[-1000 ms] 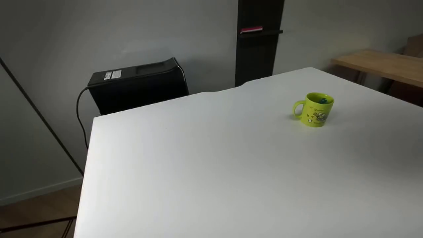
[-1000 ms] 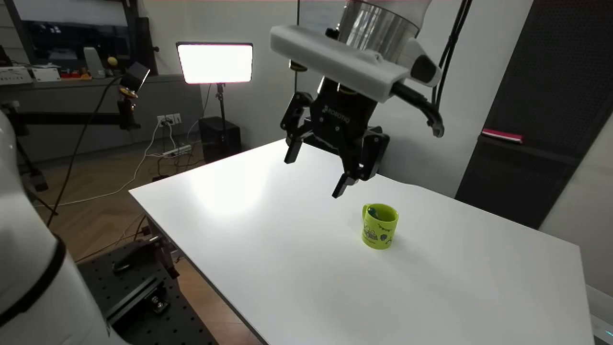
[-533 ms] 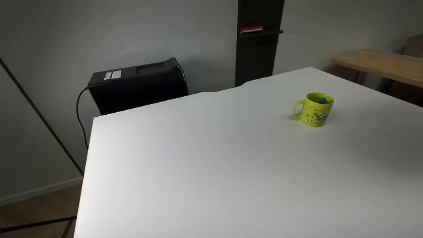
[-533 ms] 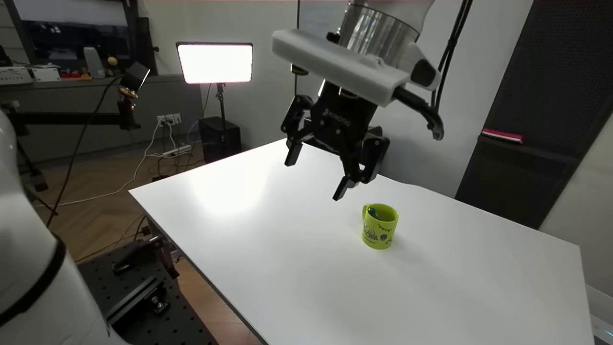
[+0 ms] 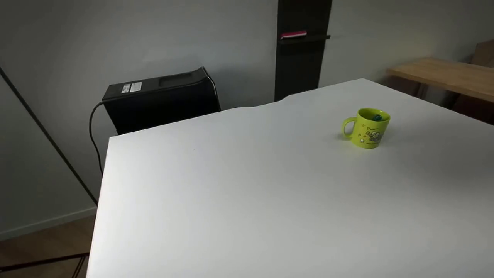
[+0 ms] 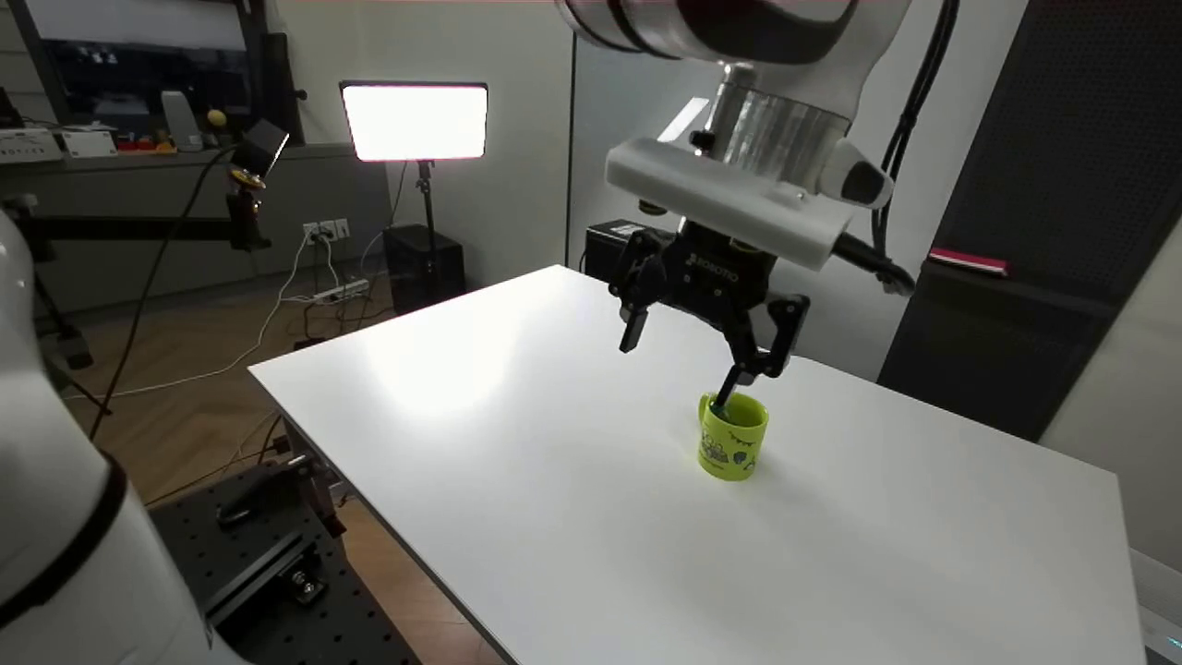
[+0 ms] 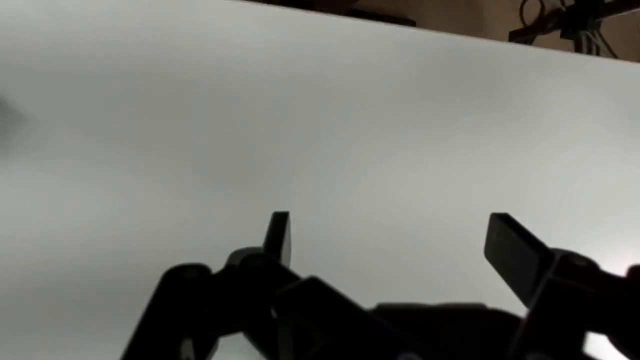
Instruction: Remove the marker out of the cup and put it on the table
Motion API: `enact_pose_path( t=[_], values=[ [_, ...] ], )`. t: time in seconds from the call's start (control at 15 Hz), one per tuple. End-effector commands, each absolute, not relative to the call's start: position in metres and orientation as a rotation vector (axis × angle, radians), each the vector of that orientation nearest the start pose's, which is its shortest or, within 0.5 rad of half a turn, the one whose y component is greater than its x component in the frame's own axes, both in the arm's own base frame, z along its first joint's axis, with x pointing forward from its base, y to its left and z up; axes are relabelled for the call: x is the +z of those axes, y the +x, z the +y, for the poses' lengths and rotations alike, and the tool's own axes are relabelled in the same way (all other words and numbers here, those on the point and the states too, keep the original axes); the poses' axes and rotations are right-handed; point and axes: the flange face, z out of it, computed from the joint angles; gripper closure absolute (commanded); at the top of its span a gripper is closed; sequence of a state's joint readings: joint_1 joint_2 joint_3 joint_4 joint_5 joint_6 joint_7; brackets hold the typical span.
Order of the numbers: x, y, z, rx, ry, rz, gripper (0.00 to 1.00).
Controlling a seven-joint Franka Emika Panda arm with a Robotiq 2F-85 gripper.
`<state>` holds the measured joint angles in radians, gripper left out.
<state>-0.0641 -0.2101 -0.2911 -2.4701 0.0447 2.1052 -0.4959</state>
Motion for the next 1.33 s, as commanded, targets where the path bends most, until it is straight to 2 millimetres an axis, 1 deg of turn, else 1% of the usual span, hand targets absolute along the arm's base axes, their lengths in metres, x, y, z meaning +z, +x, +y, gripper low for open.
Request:
enact_pose_path(
  t=[0.0,0.27,0.6,0.93,1.07,1.27],
  values=[
    [0.351,0.44,-0.155,0.074,-2.989,-0.222,0.0],
    [0.342,0.473,-0.162,-0.004,-2.985,-0.22,0.0],
    [0.329,0.516,-0.172,-0.077,-3.036,-0.256,0.0],
    [0.308,0.56,-0.178,-0.064,-3.048,-0.243,0.0],
    [0.298,0.574,-0.178,-0.054,-3.057,-0.252,0.0],
    [0.279,0.593,-0.173,-0.03,-3.06,-0.271,0.0]
  ],
)
